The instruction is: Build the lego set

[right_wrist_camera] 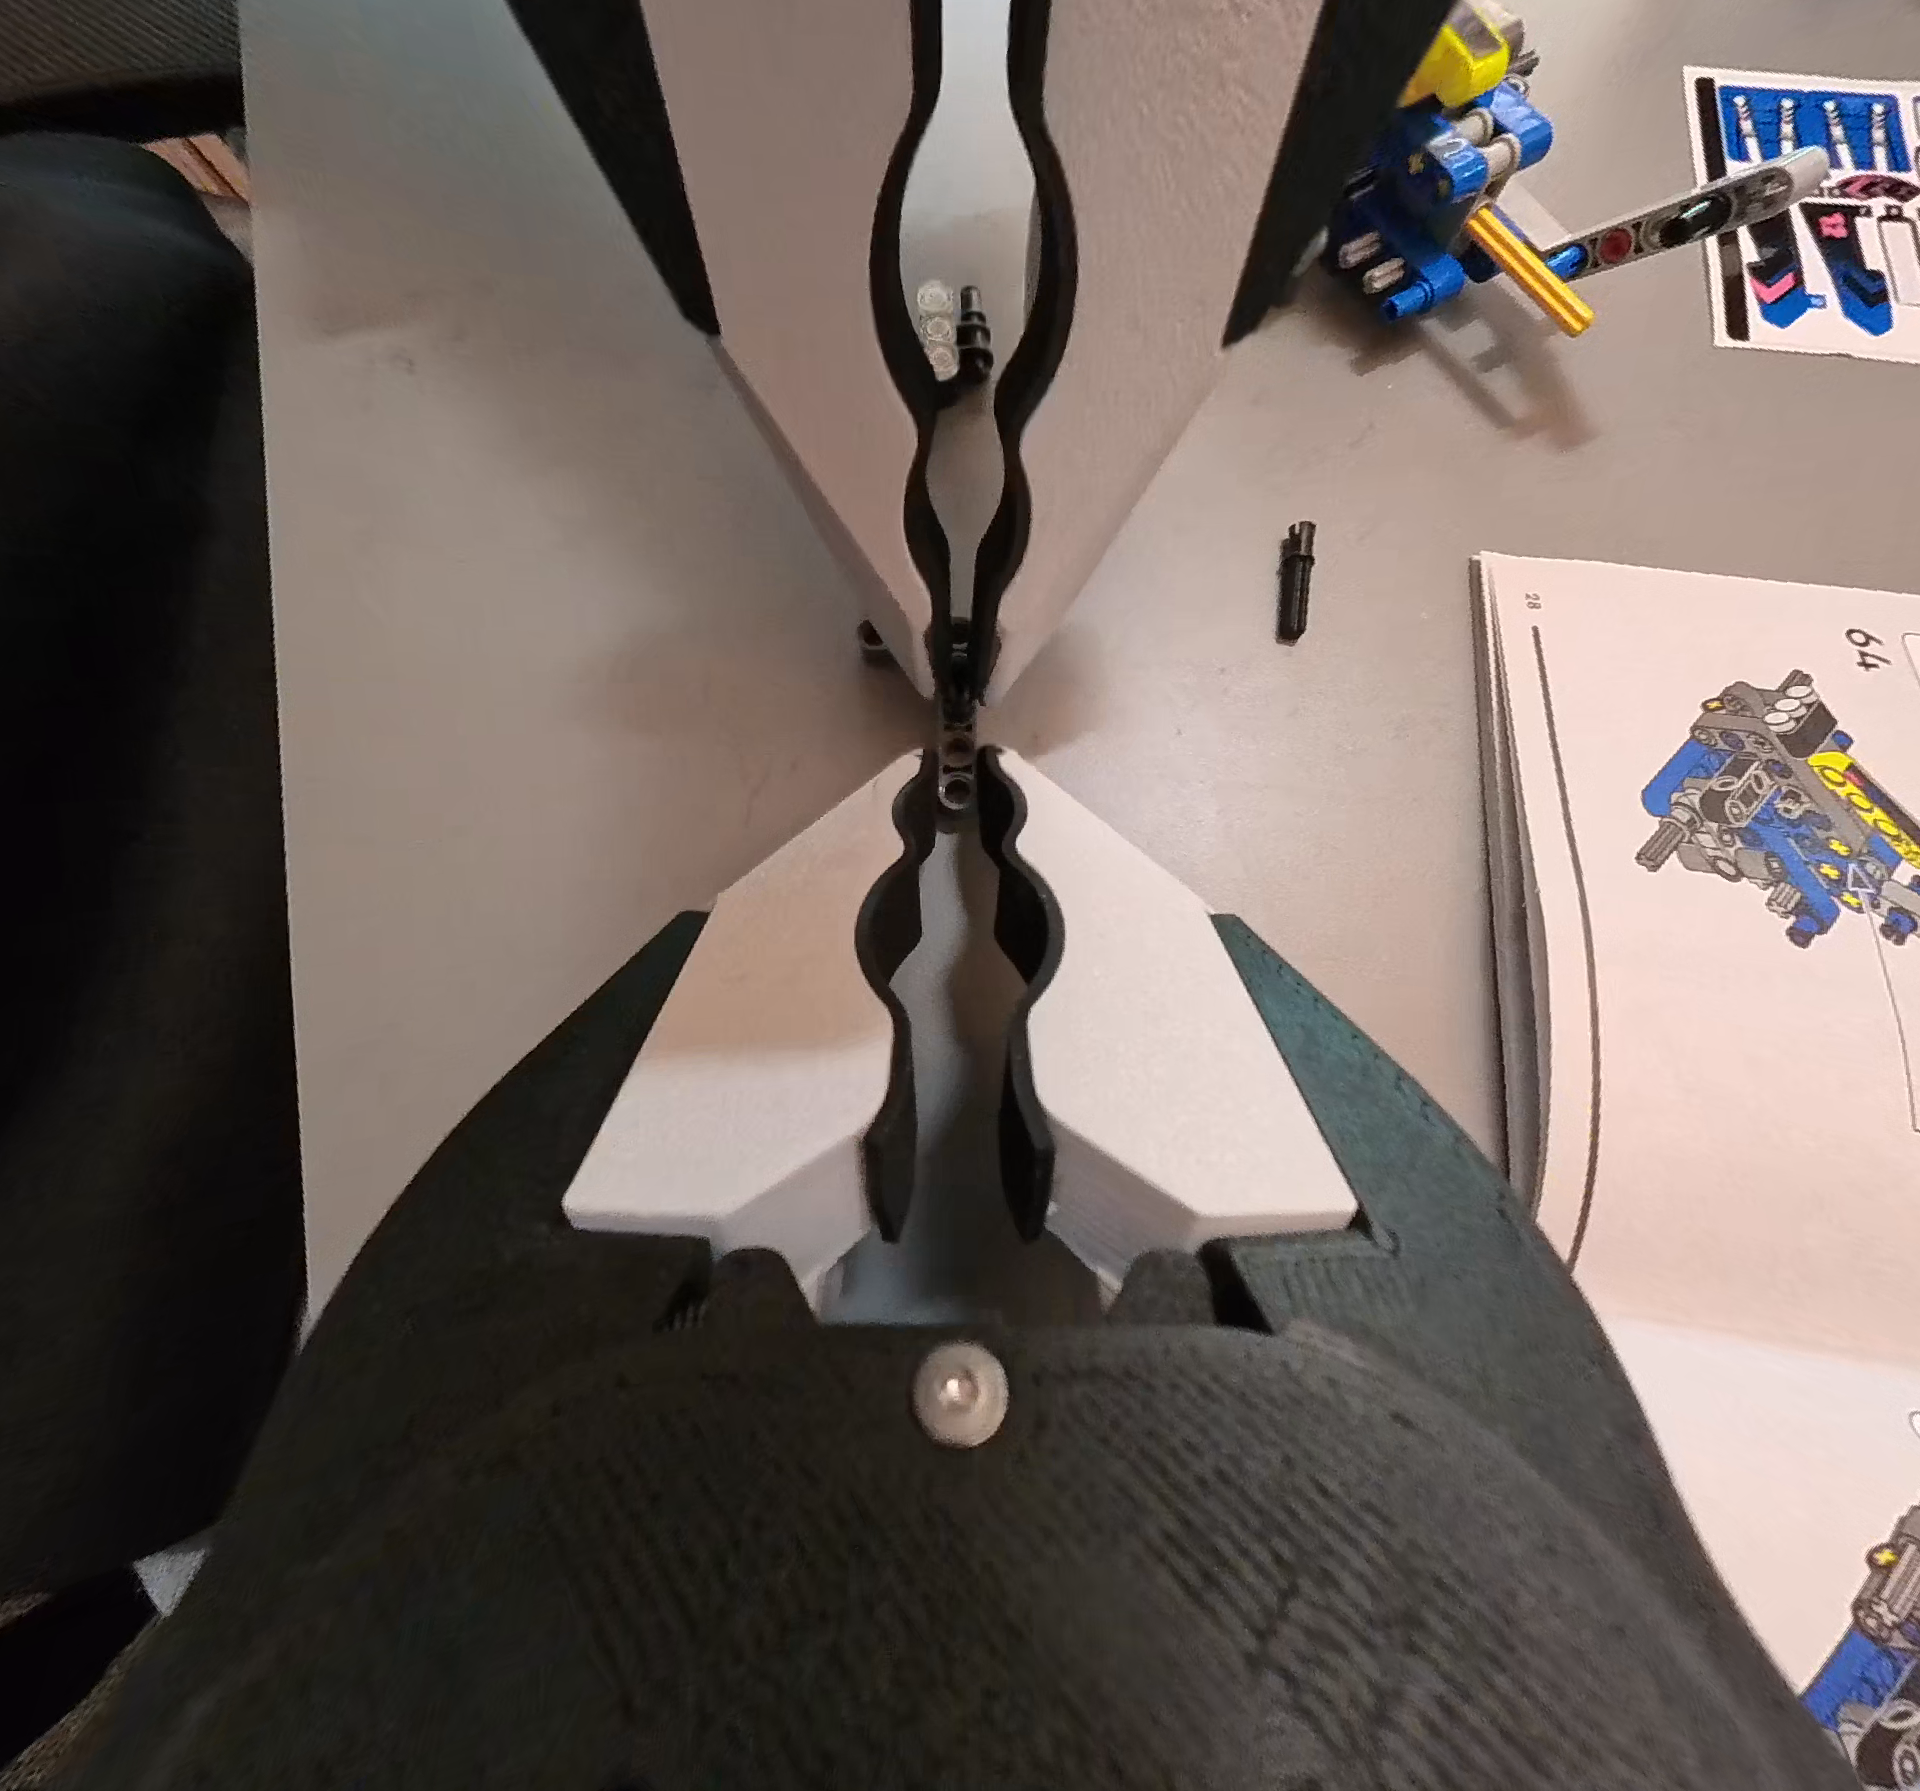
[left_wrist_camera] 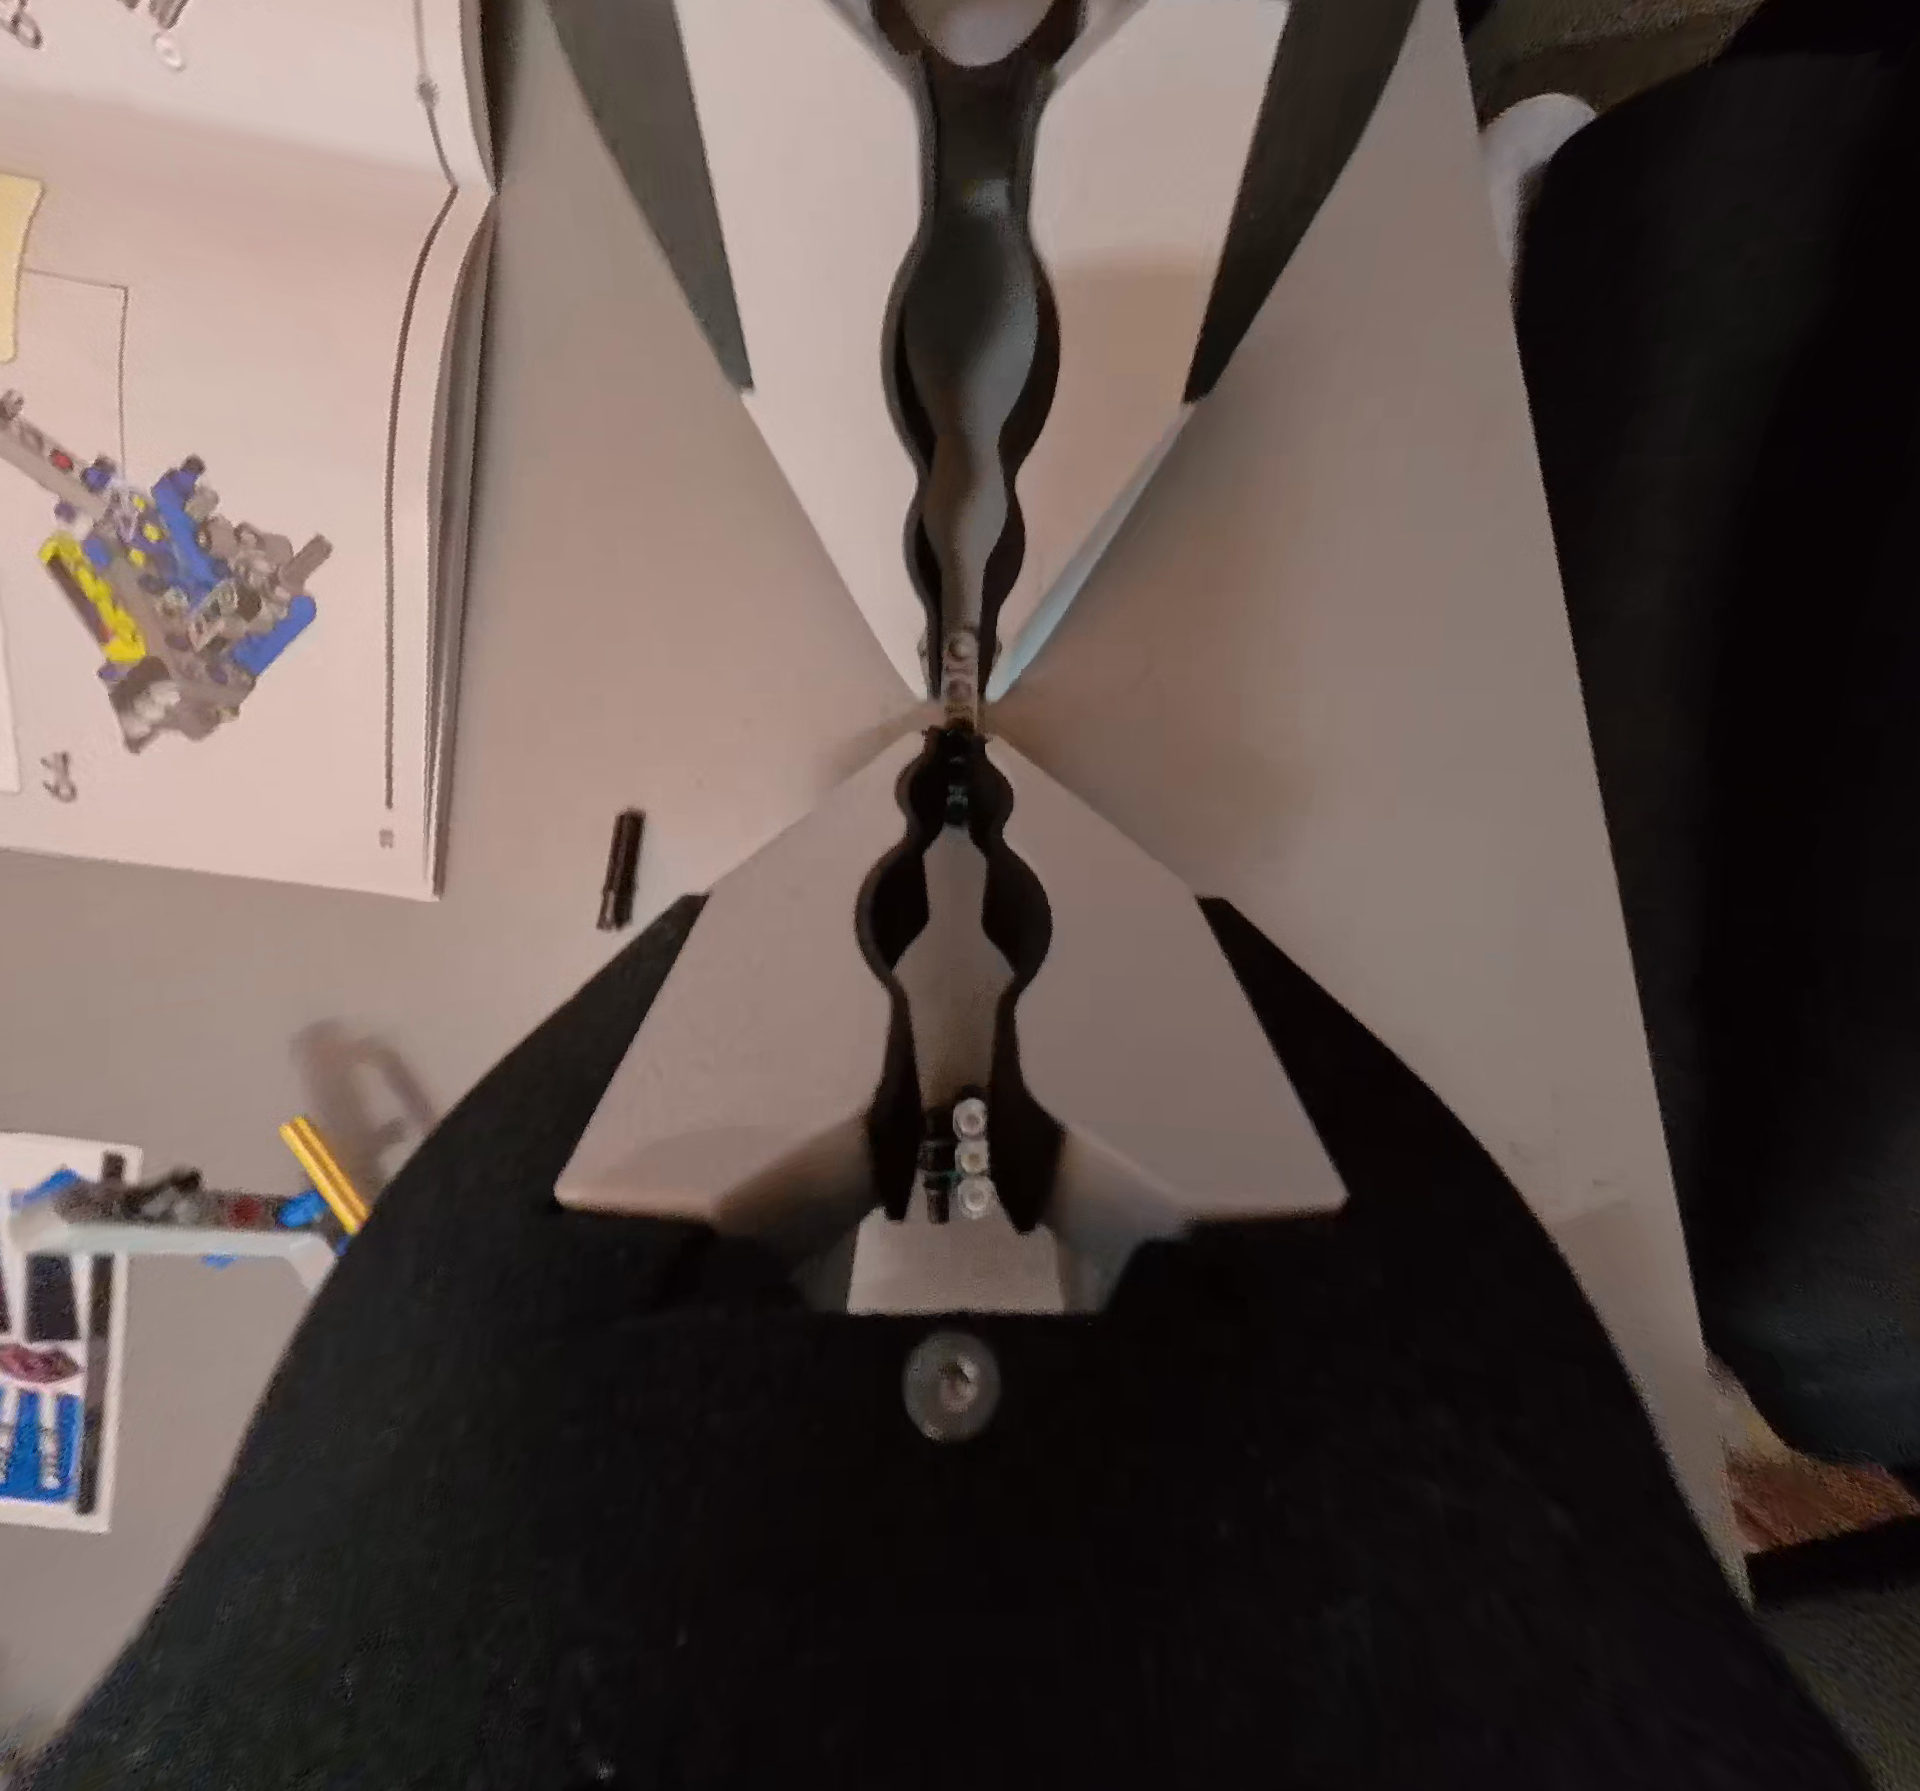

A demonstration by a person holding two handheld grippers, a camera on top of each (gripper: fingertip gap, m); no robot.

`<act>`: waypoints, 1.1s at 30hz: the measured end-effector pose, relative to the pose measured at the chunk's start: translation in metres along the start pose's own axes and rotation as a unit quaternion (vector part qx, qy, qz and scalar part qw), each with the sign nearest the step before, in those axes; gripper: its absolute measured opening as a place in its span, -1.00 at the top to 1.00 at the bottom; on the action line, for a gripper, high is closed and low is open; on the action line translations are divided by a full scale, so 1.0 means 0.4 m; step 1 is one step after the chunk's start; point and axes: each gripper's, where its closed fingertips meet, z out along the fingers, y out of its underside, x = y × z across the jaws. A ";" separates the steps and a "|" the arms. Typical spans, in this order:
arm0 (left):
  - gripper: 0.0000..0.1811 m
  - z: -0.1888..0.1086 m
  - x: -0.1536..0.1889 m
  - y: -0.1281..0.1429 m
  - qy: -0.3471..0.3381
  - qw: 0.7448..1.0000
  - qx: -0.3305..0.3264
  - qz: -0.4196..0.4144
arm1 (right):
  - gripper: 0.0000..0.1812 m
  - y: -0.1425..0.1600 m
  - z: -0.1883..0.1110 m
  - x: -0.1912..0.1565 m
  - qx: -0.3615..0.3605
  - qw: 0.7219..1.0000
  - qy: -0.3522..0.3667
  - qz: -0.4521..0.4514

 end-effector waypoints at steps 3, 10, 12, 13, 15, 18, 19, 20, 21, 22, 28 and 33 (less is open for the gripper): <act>0.99 0.004 -0.007 0.020 -0.029 0.999 0.016 -0.005 | 0.93 0.000 0.000 0.000 0.000 1.000 0.004 -0.003; 1.00 0.003 0.006 0.002 -0.066 0.997 0.038 0.019 | 0.93 -0.001 0.002 -0.005 0.000 1.000 0.000 -0.010; 1.00 -0.005 -0.002 -0.001 -0.080 0.996 0.033 0.031 | 0.93 -0.001 0.002 -0.005 0.000 1.000 0.001 -0.012; 1.00 -0.011 -0.009 -0.002 -0.092 0.995 0.029 0.039 | 0.93 -0.001 0.002 -0.005 0.000 1.000 0.001 -0.011; 0.99 -0.021 -0.014 0.000 -0.097 0.994 0.019 0.051 | 0.93 -0.001 0.002 -0.006 0.000 1.000 0.000 -0.011; 0.99 -0.036 -0.018 0.000 -0.115 0.991 0.019 0.062 | 0.93 -0.001 0.000 -0.006 0.000 1.000 0.010 -0.023; 0.99 -0.041 -0.017 -0.001 -0.117 0.991 0.023 0.058 | 0.82 -0.004 -0.003 0.008 0.004 0.999 0.039 -0.029; 0.99 -0.046 -0.018 -0.002 -0.120 0.991 0.030 0.049 | 0.75 -0.010 -0.009 0.019 0.013 0.996 0.071 -0.044; 0.99 -0.051 -0.016 -0.004 -0.118 0.991 0.039 0.037 | 0.75 -0.018 -0.015 0.012 0.026 0.993 0.087 -0.071; 0.99 -0.053 -0.009 -0.008 -0.109 0.992 0.050 0.026 | 0.77 -0.029 -0.022 0.005 0.041 0.989 0.107 -0.097; 0.99 -0.068 0.004 -0.033 -0.089 0.991 0.094 -0.014 | 0.88 -0.078 -0.035 0.004 0.084 0.958 0.207 -0.182; 0.99 -0.072 0.006 -0.029 -0.092 0.990 0.104 -0.027 | 0.96 -0.092 -0.041 0.006 0.080 0.944 0.241 -0.211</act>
